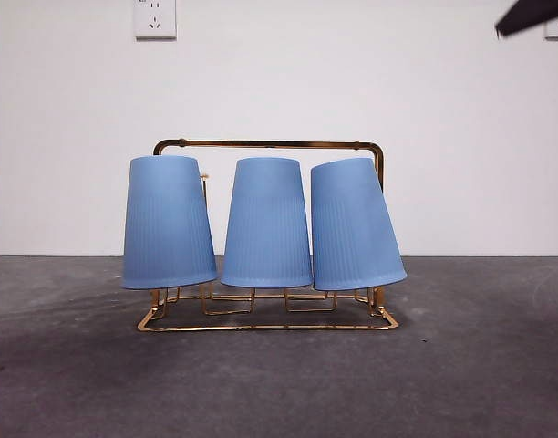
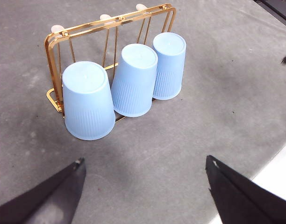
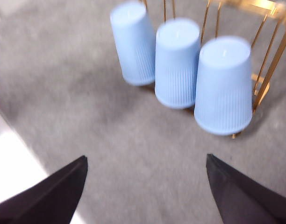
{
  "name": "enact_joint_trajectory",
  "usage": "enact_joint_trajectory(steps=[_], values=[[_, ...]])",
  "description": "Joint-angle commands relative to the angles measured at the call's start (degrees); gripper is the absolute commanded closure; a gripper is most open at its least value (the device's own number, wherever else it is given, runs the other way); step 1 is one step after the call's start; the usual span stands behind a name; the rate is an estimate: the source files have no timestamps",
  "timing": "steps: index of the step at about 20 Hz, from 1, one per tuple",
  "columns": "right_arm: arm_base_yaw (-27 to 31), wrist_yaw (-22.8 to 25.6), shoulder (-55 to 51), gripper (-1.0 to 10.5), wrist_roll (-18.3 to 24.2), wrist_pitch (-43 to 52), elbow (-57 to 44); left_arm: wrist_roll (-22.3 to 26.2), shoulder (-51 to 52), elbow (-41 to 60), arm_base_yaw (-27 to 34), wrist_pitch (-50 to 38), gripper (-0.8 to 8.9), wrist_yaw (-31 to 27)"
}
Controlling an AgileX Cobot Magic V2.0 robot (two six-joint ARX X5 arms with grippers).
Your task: Pick the top cup and place it on cupholder, pick up the mid cup and place it on cupholder, last pick the bottom cup and place it on cupholder.
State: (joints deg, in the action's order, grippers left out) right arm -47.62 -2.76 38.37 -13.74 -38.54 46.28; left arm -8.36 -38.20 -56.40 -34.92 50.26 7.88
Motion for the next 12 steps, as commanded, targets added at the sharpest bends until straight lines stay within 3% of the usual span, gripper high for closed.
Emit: enact_joint_trajectory(steps=[1,3,4,5,6,7,12], values=[[-0.6,0.4,-0.7,5.5,-0.9,1.6,0.5,0.1,-0.3,-1.2,-0.4,-0.5,4.13,0.3],[-0.6,1.4,-0.8,5.7,-0.9,1.6,0.5,0.1,-0.3,-1.2,-0.4,-0.5,4.52,0.3],[-0.6,1.4,-0.7,5.9,-0.9,1.3,0.5,0.1,-0.3,-1.2,-0.4,-0.5,5.29,0.3],[-0.6,1.4,-0.6,6.8,-0.9,1.2,0.5,0.1,-0.3,-1.2,-0.4,-0.5,6.18,0.3],[-0.6,1.4,-0.6,8.8,-0.9,1.2,0.5,0.1,-0.3,-1.2,-0.4,-0.5,7.45,0.3],[-0.6,1.6,-0.7,9.3,-0.8,1.4,0.5,0.1,-0.3,-1.2,-0.4,-0.5,8.06,0.3],[-0.6,1.7,-0.7,9.3,-0.8,1.7,0.5,0.0,-0.3,-1.2,-0.4,-0.3,8.05,0.3]])
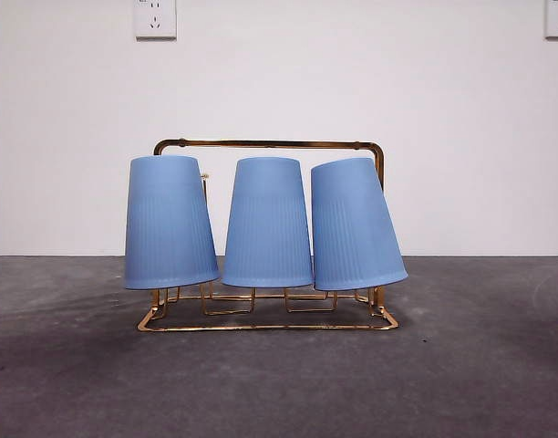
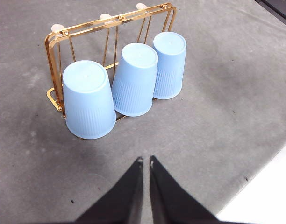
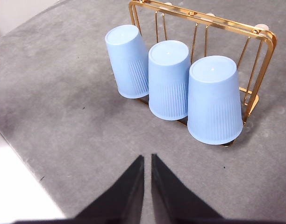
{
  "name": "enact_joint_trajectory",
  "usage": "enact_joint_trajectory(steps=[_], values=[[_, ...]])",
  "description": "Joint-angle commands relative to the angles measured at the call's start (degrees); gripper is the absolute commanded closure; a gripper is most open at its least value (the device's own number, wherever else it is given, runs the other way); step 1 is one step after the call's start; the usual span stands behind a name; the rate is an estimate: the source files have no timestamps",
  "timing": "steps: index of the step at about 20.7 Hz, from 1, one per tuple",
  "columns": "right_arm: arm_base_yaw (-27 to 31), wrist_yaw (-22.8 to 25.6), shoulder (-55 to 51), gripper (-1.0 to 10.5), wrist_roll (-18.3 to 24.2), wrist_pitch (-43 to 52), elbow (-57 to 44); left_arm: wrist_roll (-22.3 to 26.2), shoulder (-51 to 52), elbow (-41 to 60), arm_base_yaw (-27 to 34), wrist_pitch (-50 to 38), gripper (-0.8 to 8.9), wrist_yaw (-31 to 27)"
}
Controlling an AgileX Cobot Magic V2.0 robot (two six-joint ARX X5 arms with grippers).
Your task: Pick the top cup and place it on cupholder, pick up the mid cup and place it on cupholder, last pick the bottom cup and place it on cupholder.
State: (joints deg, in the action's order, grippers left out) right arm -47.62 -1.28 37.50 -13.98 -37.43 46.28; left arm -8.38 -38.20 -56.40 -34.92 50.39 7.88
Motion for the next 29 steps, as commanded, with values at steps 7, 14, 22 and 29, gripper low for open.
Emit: enact_joint_trajectory(steps=[7,14,22,29], values=[[-0.6,0.3,0.2,9.3,-0.6,0.6,0.5,0.0,-0.3,-1.2,-0.4,-0.6,8.05,0.3],[-0.6,0.3,0.2,9.3,-0.6,0.9,0.5,9.8,2.1,-1.0,2.9,-2.7,8.05,-4.5],[-0.6,0.3,0.2,9.3,-0.6,1.5,0.5,19.9,21.1,12.0,24.6,-30.4,8.05,-15.6],[-0.6,0.3,0.1,9.3,-0.6,1.6,0.5,19.5,31.2,28.7,27.9,-37.2,8.05,-18.7]])
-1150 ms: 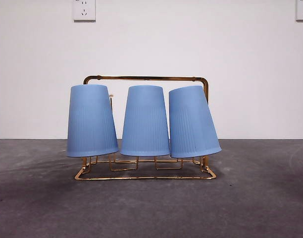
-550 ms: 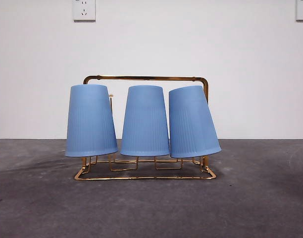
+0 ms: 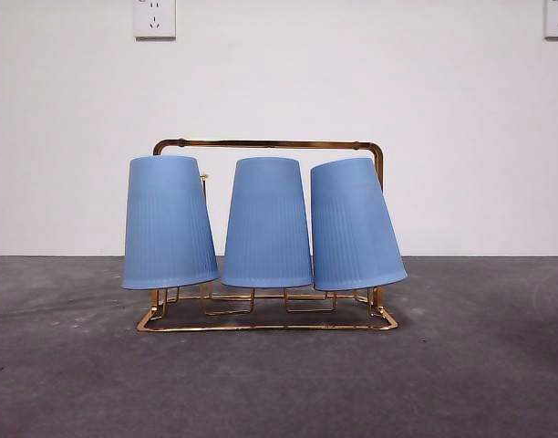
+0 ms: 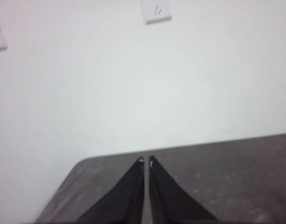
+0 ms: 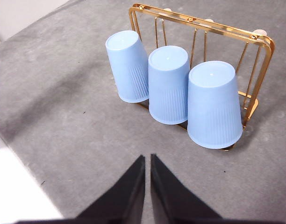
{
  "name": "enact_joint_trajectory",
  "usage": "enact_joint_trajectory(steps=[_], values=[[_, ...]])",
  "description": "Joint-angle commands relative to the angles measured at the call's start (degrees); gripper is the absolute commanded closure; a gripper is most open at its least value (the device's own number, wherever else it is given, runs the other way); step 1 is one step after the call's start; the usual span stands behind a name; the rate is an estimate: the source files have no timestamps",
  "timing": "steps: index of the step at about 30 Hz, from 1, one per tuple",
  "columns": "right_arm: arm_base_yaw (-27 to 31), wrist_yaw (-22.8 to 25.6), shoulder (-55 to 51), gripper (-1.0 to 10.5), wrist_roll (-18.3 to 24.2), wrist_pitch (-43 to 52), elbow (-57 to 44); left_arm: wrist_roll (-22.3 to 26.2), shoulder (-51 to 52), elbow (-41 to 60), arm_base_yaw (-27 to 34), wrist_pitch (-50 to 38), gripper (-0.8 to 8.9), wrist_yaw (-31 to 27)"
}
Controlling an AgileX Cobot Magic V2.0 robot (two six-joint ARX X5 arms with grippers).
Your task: Pick the top cup and place it on cupholder, pick up the mid cup and place it on cupholder, last pick the bottom cup and place it on cupholder.
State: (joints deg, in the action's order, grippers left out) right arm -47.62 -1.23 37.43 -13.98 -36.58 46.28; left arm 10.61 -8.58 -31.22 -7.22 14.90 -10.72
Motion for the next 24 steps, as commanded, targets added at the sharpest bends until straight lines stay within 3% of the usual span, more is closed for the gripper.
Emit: enact_joint_trajectory(steps=[1,9,24], values=[[-0.6,0.2,0.2,9.3,-0.6,0.7,0.5,0.5,2.5,5.4,0.3,-2.1,8.05,-0.2],[-0.6,0.2,0.2,9.3,-0.6,0.7,0.5,-1.2,7.9,19.1,0.9,-4.3,8.05,-0.5],[-0.6,0.2,0.2,9.3,-0.6,0.8,0.5,-2.8,8.4,27.8,1.0,-4.2,8.05,-0.4]])
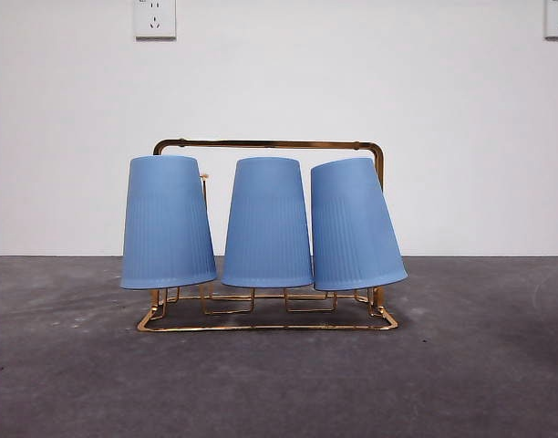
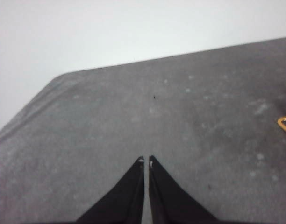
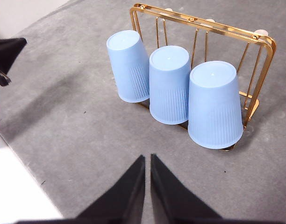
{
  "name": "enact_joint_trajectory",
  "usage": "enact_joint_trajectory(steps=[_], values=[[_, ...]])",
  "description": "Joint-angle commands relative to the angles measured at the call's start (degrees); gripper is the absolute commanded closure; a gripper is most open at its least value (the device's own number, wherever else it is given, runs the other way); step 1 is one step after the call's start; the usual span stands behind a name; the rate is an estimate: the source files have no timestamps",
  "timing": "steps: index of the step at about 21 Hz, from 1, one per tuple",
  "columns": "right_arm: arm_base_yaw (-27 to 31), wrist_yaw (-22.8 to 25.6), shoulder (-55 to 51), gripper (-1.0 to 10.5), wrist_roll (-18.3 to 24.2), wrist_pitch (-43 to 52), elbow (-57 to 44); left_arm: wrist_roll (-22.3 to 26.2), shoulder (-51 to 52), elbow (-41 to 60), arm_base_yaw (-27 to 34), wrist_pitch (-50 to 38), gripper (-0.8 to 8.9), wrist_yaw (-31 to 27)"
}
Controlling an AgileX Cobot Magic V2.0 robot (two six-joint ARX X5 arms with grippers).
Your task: Pick the top cup and place it on cupholder, pick up the mid cup and place it on cupholder, last pick the bottom cup and place it on cupholder.
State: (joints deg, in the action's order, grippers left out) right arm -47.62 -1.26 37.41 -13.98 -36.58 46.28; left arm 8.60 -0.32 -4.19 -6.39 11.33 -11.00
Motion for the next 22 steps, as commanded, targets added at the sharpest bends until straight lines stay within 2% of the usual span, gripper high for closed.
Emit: enact_joint_trajectory(steps=[1,4,11,22], values=[[-0.6,0.2,0.2,9.3,-0.6,0.8,0.5,-1.1,0.1,1.2,0.2,-0.6,8.05,-0.1],[-0.6,0.2,0.2,9.3,-0.6,0.8,0.5,-2.6,0.1,1.7,0.9,-0.5,8.05,1.3],[-0.6,0.2,0.2,9.3,-0.6,0.8,0.5,-3.4,0.1,1.7,4.3,-0.1,8.05,14.0],[-0.6,0.2,0.2,9.3,-0.6,0.8,0.5,-8.2,0.2,3.5,6.1,-0.8,8.05,15.4]])
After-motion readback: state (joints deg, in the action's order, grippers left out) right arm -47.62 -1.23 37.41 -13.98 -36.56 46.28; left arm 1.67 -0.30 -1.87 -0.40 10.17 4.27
